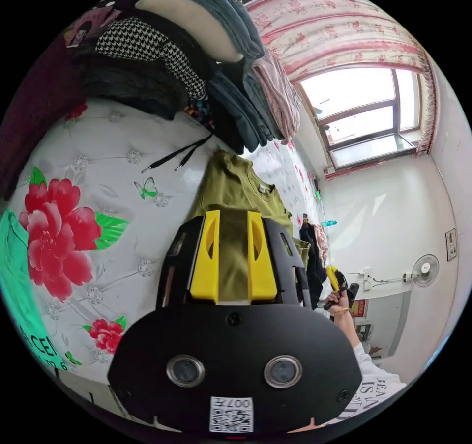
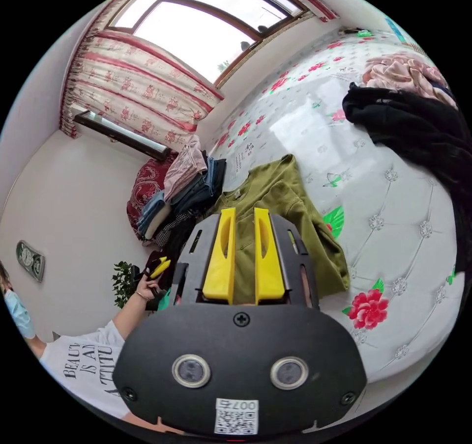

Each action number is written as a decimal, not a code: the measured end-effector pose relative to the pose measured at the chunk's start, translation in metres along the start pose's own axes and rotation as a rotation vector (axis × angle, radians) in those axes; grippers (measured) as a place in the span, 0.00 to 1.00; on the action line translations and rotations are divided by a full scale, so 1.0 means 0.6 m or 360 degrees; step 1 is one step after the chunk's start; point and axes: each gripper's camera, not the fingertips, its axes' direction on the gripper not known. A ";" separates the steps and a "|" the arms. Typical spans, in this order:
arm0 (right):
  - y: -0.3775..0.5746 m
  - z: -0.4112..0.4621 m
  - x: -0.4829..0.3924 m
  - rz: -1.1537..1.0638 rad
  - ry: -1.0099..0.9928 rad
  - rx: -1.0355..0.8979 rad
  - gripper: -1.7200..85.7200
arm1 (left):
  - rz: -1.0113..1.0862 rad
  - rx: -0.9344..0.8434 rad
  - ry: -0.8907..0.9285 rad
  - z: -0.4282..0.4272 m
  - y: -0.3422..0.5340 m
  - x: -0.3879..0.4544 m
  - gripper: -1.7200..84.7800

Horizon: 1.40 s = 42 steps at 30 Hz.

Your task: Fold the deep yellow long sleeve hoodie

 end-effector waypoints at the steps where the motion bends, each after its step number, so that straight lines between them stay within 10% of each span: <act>1: 0.026 0.021 0.008 -0.0045 0.0082 -0.0027 0.06 | 0.0041 -0.0030 -0.0023 0.007 0.002 -0.001 0.12; 15: 0.171 0.290 0.153 -0.0186 0.0552 -0.0631 0.06 | 0.0329 -0.0647 -0.0485 0.256 0.026 -0.003 0.03; 29: 0.268 0.318 0.101 -0.0544 0.0459 -0.0735 0.11 | 0.0447 -0.0464 -0.0145 0.187 0.106 0.000 0.15; 42: 0.390 0.496 0.052 -0.0850 0.0821 -0.1118 0.04 | 0.0949 -0.0935 -0.0815 0.307 0.189 0.099 0.02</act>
